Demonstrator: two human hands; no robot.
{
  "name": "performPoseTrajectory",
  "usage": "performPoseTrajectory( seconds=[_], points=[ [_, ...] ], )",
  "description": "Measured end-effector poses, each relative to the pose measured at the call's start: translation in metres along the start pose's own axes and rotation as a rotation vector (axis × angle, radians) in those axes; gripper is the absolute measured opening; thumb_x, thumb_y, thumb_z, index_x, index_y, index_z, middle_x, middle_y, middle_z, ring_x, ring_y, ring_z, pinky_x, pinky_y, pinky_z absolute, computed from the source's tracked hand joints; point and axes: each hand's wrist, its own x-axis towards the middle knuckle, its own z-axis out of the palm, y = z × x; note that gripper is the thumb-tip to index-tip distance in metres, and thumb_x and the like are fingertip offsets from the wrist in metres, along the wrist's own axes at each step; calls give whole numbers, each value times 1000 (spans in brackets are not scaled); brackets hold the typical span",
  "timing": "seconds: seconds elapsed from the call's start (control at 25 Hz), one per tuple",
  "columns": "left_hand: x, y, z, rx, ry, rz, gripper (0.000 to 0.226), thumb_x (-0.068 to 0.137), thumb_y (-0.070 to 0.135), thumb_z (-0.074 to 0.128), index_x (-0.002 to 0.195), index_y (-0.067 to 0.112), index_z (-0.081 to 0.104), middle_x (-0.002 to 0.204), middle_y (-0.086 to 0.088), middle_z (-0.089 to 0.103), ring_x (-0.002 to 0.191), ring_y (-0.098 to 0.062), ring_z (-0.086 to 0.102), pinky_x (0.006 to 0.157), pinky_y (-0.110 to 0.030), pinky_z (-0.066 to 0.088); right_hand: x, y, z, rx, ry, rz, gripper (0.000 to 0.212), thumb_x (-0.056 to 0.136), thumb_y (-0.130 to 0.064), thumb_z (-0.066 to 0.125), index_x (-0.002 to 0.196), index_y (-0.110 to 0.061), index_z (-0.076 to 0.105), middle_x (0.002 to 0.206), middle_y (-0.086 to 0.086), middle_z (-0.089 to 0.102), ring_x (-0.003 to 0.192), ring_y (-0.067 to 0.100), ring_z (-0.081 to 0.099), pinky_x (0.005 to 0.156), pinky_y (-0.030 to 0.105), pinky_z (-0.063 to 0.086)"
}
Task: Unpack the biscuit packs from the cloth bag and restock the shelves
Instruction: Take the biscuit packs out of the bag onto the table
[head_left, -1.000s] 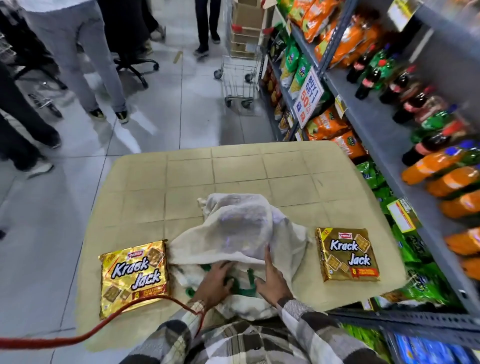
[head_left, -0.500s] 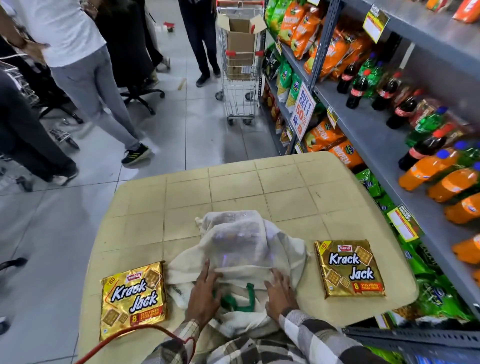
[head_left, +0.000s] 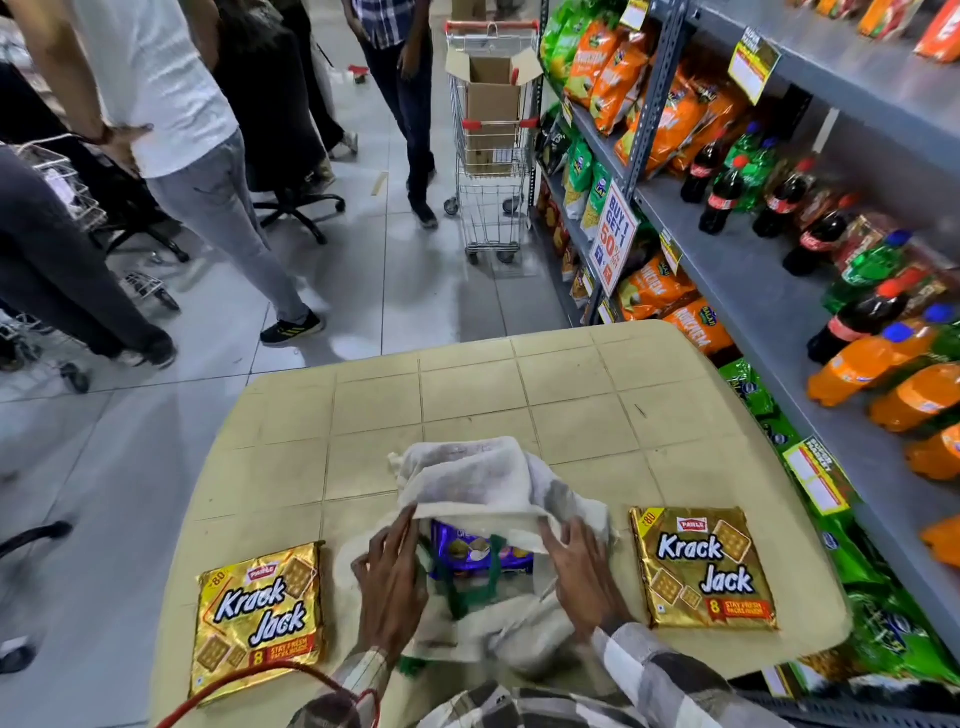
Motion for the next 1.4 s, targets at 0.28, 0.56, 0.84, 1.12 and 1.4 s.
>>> performPoseTrajectory(
  seconds=[0.28,0.56,0.84,1.12,1.4],
  points=[
    [80,32,-16,-6,35,-55,92,68,-4,62,151,12,26,165,0,9,104,-30,51,64,-38,46,72,18,-61,-119,257,-56,87,76,5,49,145,-44,30,111,5,39,92,25,43,76,38,44],
    [156,-11,-12,49,-63,96,90,67,-17,48,152,4,25,162,-13,19,124,-40,47,97,-48,49,134,33,-66,-490,-8,-386,34,70,-18,77,99,-31,67,141,10,38,106,30,40,74,43,47],
    [169,8,12,2,-115,-122,57,87,13,54,141,5,39,157,-20,27,129,-40,43,92,-50,49,139,9,-42,-18,-169,182,48,92,-52,40,123,-20,59,135,12,42,123,32,35,99,47,31],
    [111,-5,23,154,-129,447,43,93,52,46,124,24,56,126,1,56,112,-24,56,83,-34,45,105,25,-2,-209,-101,-369,61,84,-45,60,140,-42,37,140,4,48,115,30,51,85,47,47],
    [131,-42,15,275,-186,330,59,93,59,32,133,24,57,134,4,60,127,-19,52,99,-38,42,109,55,-15,-235,-222,-97,62,78,-40,63,136,-38,42,140,2,46,119,28,45,88,45,39]
  ],
)
